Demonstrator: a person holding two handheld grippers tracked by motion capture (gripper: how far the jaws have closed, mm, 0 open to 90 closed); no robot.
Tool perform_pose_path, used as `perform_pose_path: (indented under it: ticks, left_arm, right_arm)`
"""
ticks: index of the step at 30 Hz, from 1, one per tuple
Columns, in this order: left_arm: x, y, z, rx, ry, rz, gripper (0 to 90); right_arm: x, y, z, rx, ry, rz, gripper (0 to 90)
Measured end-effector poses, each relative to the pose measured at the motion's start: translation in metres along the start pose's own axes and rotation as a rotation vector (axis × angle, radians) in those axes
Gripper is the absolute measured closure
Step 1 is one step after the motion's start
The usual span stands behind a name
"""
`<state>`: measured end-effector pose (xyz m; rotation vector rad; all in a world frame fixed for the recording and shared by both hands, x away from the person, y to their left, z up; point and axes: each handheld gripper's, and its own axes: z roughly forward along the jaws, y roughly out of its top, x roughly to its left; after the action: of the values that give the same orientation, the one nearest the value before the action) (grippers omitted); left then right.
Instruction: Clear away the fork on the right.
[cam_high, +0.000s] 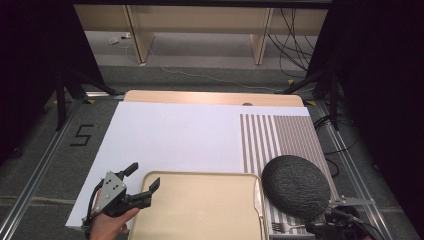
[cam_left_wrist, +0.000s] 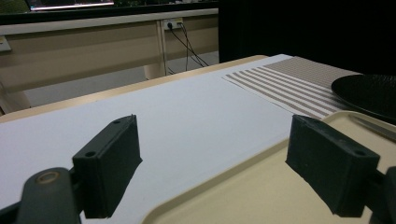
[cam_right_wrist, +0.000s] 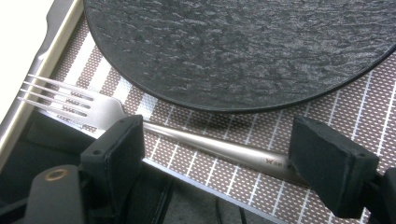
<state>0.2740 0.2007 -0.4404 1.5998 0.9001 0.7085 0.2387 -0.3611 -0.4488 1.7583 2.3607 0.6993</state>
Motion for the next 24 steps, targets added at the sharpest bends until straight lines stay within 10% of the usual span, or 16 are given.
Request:
perform_pose_path:
  ticks: [6,24]
  left_arm:
    - [0.0,0.0,0.0,0.001,-0.001,0.001,17.0]
    - [0.0,0.0,0.0,0.003,-0.003,0.001,17.0]
  right_arm:
    - [0.001,0.001,0.007,0.01,-0.02,0.017,19.4]
    - [0.006,0.002,0.012,0.084,-0.038,-0.153,26.2]
